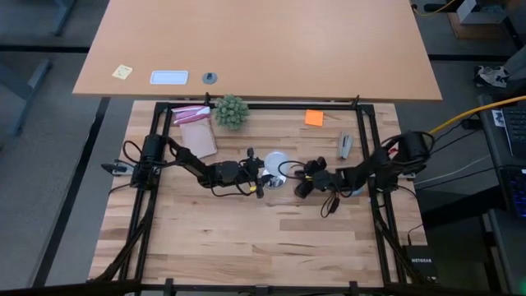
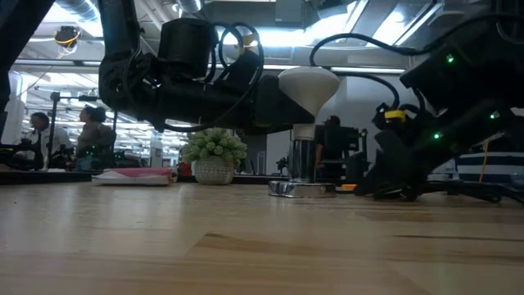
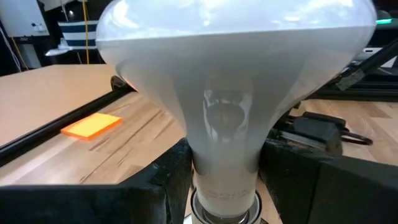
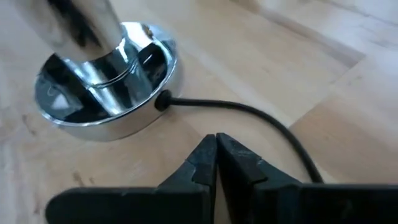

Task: Screw lightbulb
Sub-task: Insert the lightbulb into the lamp

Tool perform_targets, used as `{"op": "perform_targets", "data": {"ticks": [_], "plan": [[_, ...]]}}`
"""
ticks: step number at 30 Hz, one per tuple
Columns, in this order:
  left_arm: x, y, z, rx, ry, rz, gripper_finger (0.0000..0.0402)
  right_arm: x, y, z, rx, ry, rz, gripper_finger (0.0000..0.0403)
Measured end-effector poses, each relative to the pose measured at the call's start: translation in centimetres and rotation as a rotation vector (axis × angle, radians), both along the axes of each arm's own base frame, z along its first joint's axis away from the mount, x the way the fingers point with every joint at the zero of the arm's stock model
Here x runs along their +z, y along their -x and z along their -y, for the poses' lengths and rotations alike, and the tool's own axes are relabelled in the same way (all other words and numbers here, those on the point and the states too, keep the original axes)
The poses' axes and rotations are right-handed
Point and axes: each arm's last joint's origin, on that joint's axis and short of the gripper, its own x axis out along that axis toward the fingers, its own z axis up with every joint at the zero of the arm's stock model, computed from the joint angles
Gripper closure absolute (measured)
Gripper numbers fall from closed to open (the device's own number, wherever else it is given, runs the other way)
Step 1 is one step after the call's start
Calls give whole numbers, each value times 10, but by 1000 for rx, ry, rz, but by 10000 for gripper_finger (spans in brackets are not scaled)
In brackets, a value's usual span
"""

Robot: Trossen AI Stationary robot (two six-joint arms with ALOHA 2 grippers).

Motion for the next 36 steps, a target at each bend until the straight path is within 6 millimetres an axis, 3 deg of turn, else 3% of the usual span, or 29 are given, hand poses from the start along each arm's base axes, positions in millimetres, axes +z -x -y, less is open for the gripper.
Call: {"op": "perform_targets", "data": {"ticks": [6, 17, 30, 36], "plan": [[0, 0, 1, -1, 0, -4, 243, -3, -6, 5, -70, 59, 22, 379], [-1, 0, 2, -6, 0, -8, 243, -1, -39, 42, -70, 126, -18, 379], [-1, 0, 2, -6, -7, -11, 243, 5, -41, 50, -30, 193, -23, 379], [-1, 0, 2, -6, -8, -12, 243, 23, -41, 49, -7, 231, 11, 379]]}}
